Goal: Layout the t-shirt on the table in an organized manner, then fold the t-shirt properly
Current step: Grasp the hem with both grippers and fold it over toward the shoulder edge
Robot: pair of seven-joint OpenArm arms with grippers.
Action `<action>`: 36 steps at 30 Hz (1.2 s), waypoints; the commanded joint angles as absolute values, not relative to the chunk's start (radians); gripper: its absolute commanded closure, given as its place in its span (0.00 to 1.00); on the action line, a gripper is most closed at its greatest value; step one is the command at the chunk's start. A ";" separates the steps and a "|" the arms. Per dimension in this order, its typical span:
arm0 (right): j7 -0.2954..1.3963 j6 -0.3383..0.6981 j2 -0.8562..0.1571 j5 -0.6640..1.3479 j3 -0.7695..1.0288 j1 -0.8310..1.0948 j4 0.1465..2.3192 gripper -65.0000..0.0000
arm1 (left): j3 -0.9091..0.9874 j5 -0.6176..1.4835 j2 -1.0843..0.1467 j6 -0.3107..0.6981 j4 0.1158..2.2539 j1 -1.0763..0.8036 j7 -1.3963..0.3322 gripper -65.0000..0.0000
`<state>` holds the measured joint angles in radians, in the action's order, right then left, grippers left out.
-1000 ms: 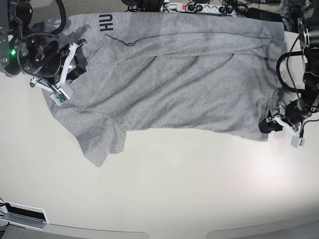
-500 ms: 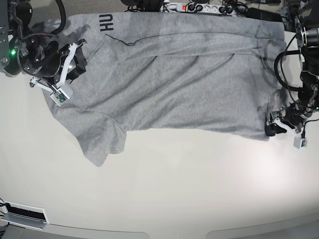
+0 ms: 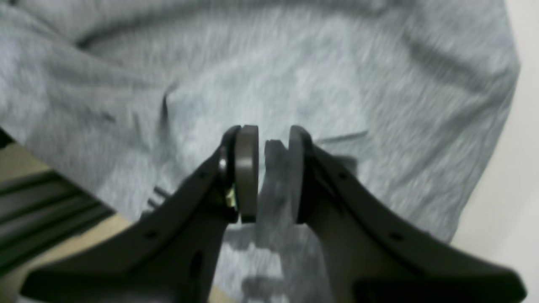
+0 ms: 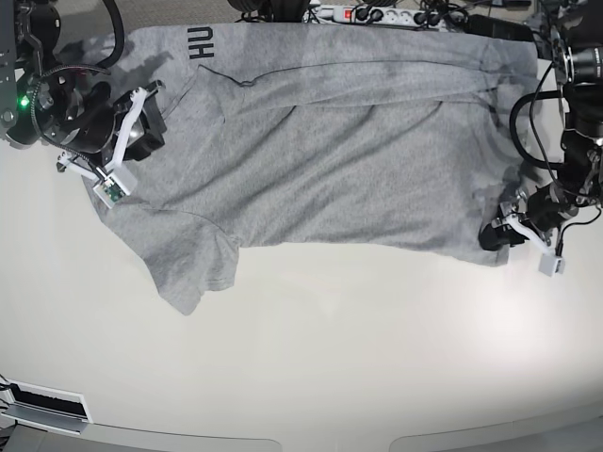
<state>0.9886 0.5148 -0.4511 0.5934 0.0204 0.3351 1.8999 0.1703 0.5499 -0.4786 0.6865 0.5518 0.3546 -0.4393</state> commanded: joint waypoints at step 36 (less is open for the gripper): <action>0.735 0.543 -0.366 0.527 0.027 -0.361 0.780 0.42 | 0.168 0.630 -0.519 0.643 0.554 0.363 -0.483 1.00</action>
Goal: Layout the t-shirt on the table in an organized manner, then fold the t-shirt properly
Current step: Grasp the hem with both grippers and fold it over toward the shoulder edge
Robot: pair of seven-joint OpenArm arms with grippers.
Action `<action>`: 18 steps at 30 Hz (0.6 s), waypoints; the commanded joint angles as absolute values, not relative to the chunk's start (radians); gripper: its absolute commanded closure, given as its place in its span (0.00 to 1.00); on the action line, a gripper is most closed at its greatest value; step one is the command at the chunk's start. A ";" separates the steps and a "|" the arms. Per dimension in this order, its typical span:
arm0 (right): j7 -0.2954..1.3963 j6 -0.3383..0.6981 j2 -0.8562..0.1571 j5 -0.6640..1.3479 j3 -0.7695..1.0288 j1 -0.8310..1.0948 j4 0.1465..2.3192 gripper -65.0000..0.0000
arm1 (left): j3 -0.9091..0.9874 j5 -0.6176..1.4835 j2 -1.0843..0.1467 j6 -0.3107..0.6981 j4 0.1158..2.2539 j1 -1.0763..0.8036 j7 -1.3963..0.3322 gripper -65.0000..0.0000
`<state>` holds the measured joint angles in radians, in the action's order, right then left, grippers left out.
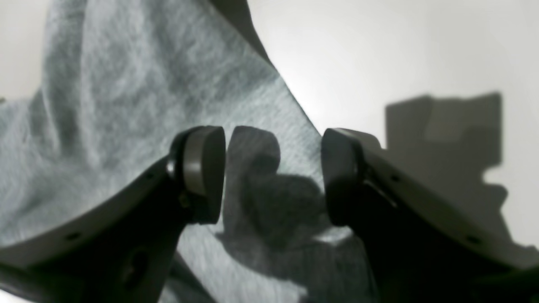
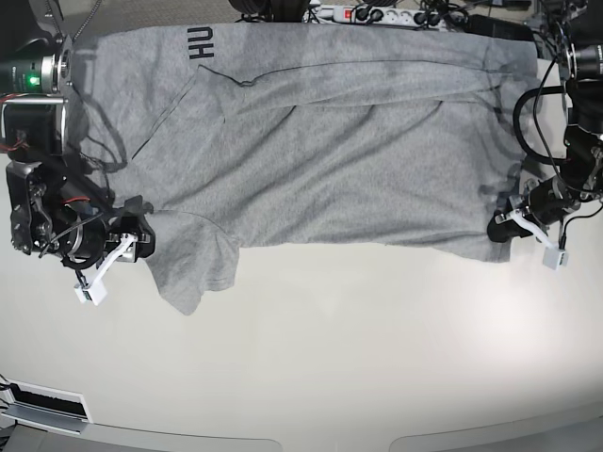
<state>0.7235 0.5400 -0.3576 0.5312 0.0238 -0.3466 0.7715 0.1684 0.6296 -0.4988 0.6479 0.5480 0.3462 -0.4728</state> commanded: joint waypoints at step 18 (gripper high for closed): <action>0.680 0.664 -0.347 0.437 0.027 -0.511 0.786 1.00 | 0.168 0.667 -0.576 0.643 0.559 0.464 -0.525 1.00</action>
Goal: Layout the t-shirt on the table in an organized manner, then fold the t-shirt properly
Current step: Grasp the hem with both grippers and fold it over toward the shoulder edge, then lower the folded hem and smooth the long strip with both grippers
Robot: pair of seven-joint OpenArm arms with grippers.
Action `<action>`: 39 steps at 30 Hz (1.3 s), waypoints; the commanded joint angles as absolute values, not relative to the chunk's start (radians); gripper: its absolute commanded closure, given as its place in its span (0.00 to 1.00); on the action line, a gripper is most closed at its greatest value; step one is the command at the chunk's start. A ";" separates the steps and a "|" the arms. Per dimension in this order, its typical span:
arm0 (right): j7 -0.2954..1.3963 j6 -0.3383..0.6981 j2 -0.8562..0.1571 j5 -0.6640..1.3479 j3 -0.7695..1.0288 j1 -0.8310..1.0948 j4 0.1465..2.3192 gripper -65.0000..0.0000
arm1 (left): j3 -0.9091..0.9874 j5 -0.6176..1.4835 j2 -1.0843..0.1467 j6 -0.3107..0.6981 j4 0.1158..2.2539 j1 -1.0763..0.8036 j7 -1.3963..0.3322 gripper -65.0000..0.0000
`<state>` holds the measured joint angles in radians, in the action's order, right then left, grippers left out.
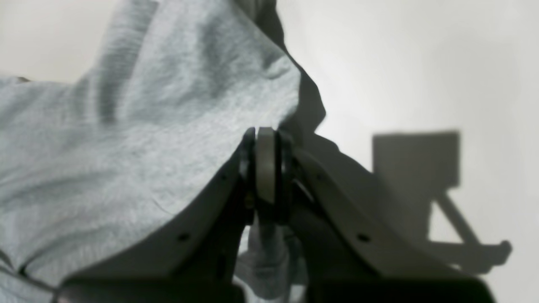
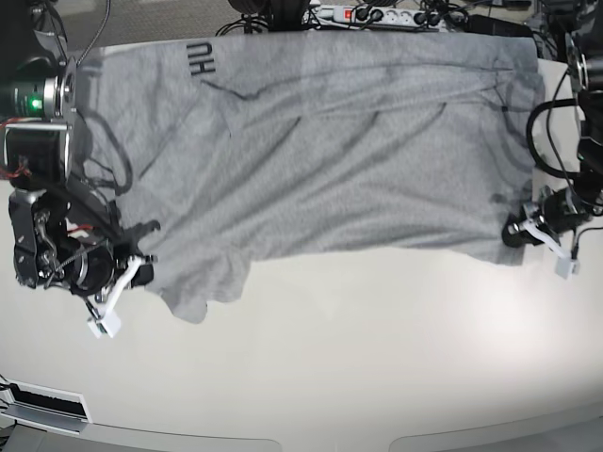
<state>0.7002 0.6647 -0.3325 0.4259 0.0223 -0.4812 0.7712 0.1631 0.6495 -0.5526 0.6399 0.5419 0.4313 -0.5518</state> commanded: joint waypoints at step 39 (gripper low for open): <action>1.021 0.698 -0.443 0.668 0.024 -0.515 1.002 1.00 | 0.168 0.996 -0.646 0.698 0.571 0.552 -0.949 1.00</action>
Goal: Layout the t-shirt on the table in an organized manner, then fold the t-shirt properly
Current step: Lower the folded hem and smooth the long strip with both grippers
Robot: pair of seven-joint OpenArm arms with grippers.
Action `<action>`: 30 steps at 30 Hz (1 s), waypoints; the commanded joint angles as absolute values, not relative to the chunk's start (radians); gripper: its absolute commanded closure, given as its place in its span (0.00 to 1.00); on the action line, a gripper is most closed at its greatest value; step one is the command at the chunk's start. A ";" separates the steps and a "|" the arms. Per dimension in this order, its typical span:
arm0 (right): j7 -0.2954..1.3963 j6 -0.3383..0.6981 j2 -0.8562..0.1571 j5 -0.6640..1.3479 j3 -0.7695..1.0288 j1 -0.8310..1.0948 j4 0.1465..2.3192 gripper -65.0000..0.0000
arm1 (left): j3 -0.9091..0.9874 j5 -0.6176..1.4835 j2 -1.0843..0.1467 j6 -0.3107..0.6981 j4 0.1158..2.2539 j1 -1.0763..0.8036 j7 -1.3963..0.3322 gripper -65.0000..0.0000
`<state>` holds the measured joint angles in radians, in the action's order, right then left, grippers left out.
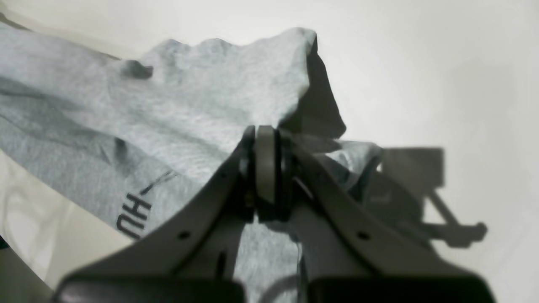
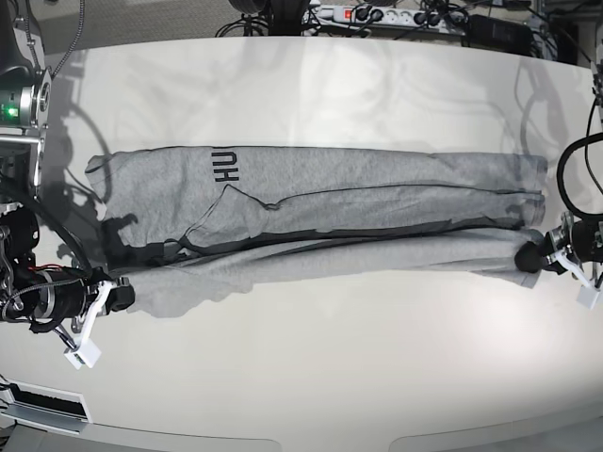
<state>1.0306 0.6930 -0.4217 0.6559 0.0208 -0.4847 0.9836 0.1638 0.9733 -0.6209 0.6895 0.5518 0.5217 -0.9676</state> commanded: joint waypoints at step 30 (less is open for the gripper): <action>0.882 0.650 -0.307 0.566 0.024 -0.463 0.998 0.40 | 0.156 1.068 -0.695 0.698 0.609 0.479 -0.969 0.52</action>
<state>0.8989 0.6441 -0.2939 0.5343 0.0212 -0.4278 0.9825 0.1509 1.0489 -0.6704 0.6899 0.5949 0.4545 -0.9874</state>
